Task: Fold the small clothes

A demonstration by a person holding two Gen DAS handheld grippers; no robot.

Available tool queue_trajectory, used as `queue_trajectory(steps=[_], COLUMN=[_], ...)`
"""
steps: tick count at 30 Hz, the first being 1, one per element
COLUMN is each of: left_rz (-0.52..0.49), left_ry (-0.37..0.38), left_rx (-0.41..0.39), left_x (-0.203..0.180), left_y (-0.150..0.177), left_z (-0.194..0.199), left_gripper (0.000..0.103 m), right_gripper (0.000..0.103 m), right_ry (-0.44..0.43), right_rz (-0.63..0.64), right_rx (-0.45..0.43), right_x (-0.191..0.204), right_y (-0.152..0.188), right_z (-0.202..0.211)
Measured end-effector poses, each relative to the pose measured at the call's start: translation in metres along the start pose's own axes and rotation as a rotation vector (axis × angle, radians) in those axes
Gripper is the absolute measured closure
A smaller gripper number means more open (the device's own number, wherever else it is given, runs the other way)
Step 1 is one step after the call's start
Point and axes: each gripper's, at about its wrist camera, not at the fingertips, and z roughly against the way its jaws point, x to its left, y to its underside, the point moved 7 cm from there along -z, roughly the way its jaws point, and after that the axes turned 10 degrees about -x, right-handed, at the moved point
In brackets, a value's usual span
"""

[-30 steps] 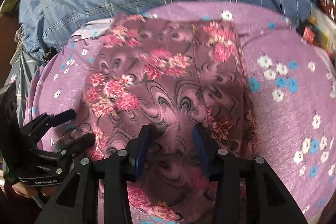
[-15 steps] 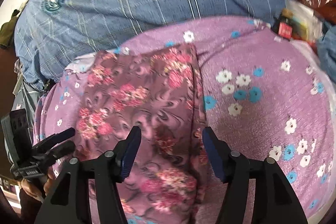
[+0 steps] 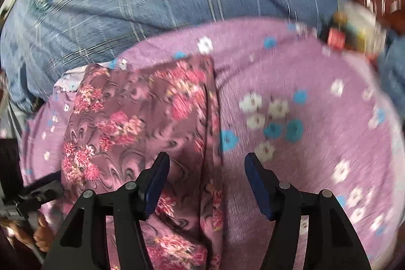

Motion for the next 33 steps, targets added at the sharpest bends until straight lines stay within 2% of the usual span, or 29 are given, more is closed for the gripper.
queue_trajectory(steps=[6,10,27,33], left_rz=[-0.015,-0.019,-0.073,-0.049], left_ry=[-0.013,-0.021,-0.039,-0.028], left_rx=[-0.025,-0.029,-0.02,-0.025], left_x=[-0.005,-0.003,-0.008,-0.004], left_y=[-0.005,-0.009,-0.012,-0.015], left_z=[-0.003,-0.006,-0.021,-0.022], left_gripper=[0.016,0.016,0.016,0.016], right_gripper=[0.039,0.039,0.039,0.039], right_ry=[0.139,0.178,0.221,0.225], right_rz=[0.185,0.243,0.283,0.293], right_rx=[-0.1,-0.132,-0.155,-0.163], right_x=[0.019,0.024,0.021,0.019], right_y=[-0.012,-0.016,-0.018,-0.018], right_z=[0.017,0.022,0.014,0.012])
